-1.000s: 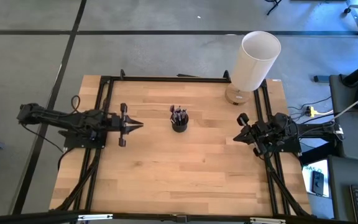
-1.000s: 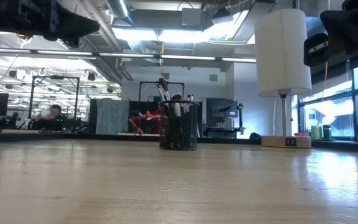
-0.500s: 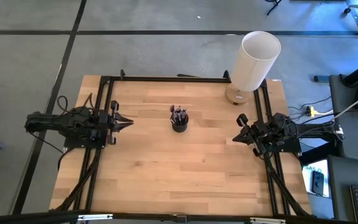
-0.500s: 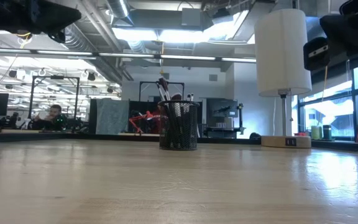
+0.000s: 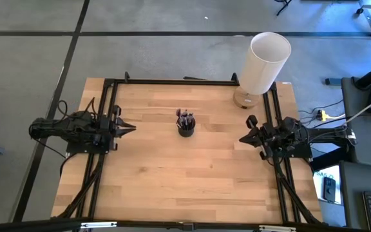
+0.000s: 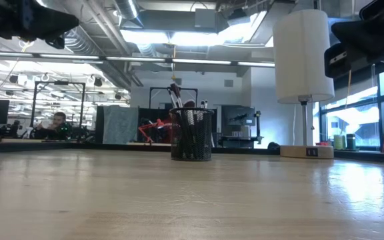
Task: Sort items
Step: Return to Home Position
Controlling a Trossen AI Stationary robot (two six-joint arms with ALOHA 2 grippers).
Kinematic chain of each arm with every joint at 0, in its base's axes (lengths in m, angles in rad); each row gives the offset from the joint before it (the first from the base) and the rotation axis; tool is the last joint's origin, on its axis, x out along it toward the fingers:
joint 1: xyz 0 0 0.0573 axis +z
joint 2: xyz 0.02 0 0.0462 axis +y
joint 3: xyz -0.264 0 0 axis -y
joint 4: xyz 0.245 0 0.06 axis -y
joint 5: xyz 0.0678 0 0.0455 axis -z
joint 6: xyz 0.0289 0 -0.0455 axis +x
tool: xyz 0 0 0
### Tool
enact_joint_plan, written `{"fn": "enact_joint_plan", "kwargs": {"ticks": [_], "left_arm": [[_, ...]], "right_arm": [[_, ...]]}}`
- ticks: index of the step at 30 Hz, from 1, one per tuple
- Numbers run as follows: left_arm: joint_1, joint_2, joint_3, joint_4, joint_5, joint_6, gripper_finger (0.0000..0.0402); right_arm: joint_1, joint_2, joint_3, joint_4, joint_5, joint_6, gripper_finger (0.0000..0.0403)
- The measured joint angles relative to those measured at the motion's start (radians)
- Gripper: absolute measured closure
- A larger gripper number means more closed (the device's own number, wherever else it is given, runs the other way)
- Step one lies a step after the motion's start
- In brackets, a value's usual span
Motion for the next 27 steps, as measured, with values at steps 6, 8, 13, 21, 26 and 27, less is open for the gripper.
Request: {"fn": "enact_joint_plan", "kwargs": {"ticks": [6, 8, 13, 21, 26, 27], "left_arm": [[0.0, -0.001, -0.107, 0.111, -0.083, 0.019, 0.0373], [0.001, -0.001, -0.168, 0.228, -0.161, 0.02, 0.0373], [0.028, 0.0, -0.208, 0.296, -0.219, 0.011, 0.0373], [0.076, 0.0, -0.209, 0.216, -0.042, -0.05, 0.0373], [0.085, 0.001, -0.209, 0.214, -0.023, -0.079, 0.0373], [0.085, 0.001, -0.209, 0.228, -0.017, -0.079, 0.0373]], "right_arm": [[0.0, 0.005, 0.001, -0.038, 0.153, -0.003, 0.0393], [0.0, 0.013, 0.001, -0.066, 0.171, -0.002, 0.0393], [0.0, 0.034, 0.0, -0.092, 0.124, -0.018, 0.0393], [0.0, 0.039, 0.0, -0.095, 0.1, -0.026, 0.0393], [0.0, 0.039, 0.0, -0.072, 0.099, -0.026, 0.0393], [0.0, 0.039, 0.0, -0.069, 0.1, -0.028, 0.0393]]}}
